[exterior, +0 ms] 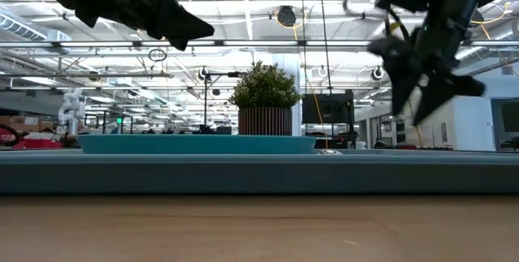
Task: Pick and place plate/cup/fork/spoon on tray
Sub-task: Put the blue cup on the top left of the blue plate on the blue tray
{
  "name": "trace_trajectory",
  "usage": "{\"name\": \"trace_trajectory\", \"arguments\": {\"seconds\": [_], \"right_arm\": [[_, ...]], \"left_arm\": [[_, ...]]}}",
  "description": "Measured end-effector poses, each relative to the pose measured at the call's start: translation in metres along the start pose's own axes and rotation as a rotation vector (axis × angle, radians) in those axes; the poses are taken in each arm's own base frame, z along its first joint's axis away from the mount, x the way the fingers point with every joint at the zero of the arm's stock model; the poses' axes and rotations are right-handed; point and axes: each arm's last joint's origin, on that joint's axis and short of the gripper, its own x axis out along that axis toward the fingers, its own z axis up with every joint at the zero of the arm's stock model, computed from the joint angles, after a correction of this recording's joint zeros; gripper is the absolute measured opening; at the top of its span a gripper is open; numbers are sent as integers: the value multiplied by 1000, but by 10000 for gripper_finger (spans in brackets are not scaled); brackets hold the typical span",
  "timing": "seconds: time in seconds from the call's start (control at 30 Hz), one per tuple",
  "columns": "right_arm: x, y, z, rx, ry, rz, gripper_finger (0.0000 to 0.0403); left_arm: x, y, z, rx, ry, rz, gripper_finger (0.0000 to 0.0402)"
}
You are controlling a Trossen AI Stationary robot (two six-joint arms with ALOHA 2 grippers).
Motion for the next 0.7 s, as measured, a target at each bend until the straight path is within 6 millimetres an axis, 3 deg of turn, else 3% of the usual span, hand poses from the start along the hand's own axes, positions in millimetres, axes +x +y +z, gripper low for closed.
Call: {"name": "trace_trajectory", "arguments": {"seconds": [0.37, 0.57, 0.7], "right_arm": [[-46, 36, 24, -501, -478, 460, 181], [-46, 51, 29, -836, -670, 467, 181], [-43, 55, 30, -1031, -742, 409, 181]], "left_arm": [[3, -12, 12, -183, -103, -53, 31], [5, -23, 29, -218, -156, -71, 31], [7, -29, 37, -173, -11, 24, 31]]}}
